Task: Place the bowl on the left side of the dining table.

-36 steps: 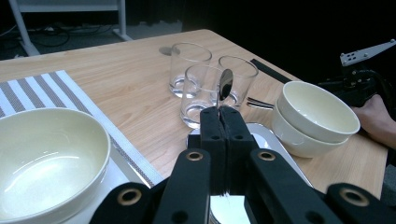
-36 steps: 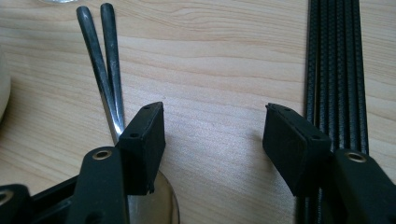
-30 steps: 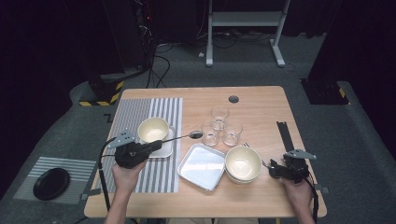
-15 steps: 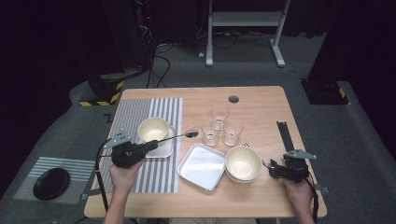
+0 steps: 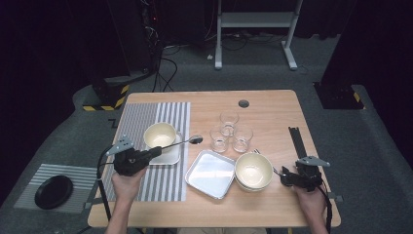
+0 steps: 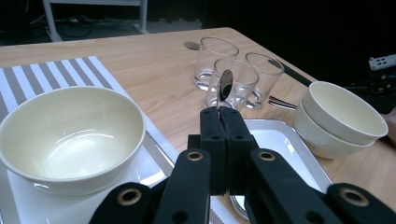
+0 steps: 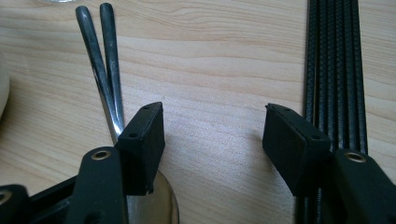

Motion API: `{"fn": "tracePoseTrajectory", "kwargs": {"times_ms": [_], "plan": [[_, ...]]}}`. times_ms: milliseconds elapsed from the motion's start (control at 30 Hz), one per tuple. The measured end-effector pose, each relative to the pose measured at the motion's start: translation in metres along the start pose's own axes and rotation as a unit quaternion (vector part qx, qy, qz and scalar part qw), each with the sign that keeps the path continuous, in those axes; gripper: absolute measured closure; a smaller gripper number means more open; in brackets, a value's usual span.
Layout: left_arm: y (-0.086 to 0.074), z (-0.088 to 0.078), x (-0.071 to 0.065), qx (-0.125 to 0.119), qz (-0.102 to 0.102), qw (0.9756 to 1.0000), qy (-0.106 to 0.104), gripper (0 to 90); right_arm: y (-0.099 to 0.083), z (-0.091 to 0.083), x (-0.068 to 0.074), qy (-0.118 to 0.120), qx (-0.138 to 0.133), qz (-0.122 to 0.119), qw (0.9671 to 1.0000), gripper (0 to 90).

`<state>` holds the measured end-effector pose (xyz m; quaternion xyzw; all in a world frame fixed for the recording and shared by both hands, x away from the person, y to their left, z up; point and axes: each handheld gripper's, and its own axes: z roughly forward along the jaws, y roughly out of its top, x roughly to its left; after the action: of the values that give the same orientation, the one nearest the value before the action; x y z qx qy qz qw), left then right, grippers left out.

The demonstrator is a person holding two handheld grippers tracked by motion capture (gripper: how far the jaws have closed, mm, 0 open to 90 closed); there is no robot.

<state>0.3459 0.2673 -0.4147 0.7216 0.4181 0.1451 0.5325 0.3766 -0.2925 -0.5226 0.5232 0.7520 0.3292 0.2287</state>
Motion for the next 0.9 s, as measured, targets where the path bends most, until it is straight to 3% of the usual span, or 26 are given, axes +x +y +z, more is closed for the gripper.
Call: {"fn": "tracePoseTrajectory", "kwargs": {"times_ms": [33, 233, 400, 433, 500, 533, 567, 600, 633, 700, 733, 767, 900], "plan": [[-0.001, 0.000, -0.001, 0.001, -0.011, 0.9999, 0.004, 89.1, 0.000, 0.000, 0.000, 0.000, 0.000, 0.000, 1.0000, 38.7], [-0.001, -0.005, 0.003, -0.001, -0.014, 0.9998, 0.014, 89.1, 0.000, 0.000, 0.000, -0.001, 0.000, 0.001, 1.0000, 38.6], [-0.001, -0.007, 0.007, 0.001, -0.004, 0.9999, 0.016, 89.2, 0.000, 0.000, 0.000, -0.001, 0.000, 0.001, 1.0000, 38.6], [-0.001, -0.007, 0.005, 0.000, -0.019, 0.9996, 0.021, 89.2, 0.000, 0.000, 0.000, -0.001, 0.000, 0.001, 1.0000, 38.6], [-0.001, -0.008, 0.008, 0.003, -0.010, 0.9997, 0.021, 89.1, 0.000, 0.000, 0.000, -0.001, 0.000, 0.001, 1.0000, 38.6], [-0.002, -0.008, 0.008, 0.001, -0.021, 0.9995, 0.023, 89.1, 0.000, 0.000, 0.000, -0.001, 0.000, 0.001, 1.0000, 38.6], [-0.002, -0.009, 0.010, 0.002, -0.007, 0.9997, 0.023, 89.1, 0.000, 0.000, 0.000, -0.001, 0.000, 0.001, 1.0000, 38.6], [-0.003, -0.009, 0.009, 0.001, -0.020, 0.9994, 0.026, 89.1, 0.000, 0.000, 0.000, -0.001, 0.000, 0.001, 1.0000, 38.6], [-0.003, -0.009, 0.011, -0.002, -0.013, 0.9996, 0.025, 89.1, 0.000, 0.000, 0.000, -0.001, 0.000, 0.001, 1.0000, 38.6], [-0.003, -0.009, 0.011, -0.004, -0.025, 0.9993, 0.029, 89.1, 0.000, 0.000, 0.000, -0.001, 0.000, 0.001, 1.0000, 38.6], [-0.003, -0.010, 0.013, -0.003, -0.017, 0.9995, 0.028, 89.1, 0.000, 0.000, 0.000, -0.001, 0.000, 0.001, 1.0000, 38.6], [-0.004, -0.011, 0.013, -0.007, -0.028, 0.9992, 0.028, 89.1, 0.000, 0.000, 0.000, -0.001, 0.000, 0.001, 1.0000, 38.6], [-0.005, -0.013, 0.017, -0.004, -0.019, 0.9993, 0.031, 89.1, 0.000, 0.000, 0.000, -0.001, 0.000, 0.001, 1.0000, 38.6]]}}
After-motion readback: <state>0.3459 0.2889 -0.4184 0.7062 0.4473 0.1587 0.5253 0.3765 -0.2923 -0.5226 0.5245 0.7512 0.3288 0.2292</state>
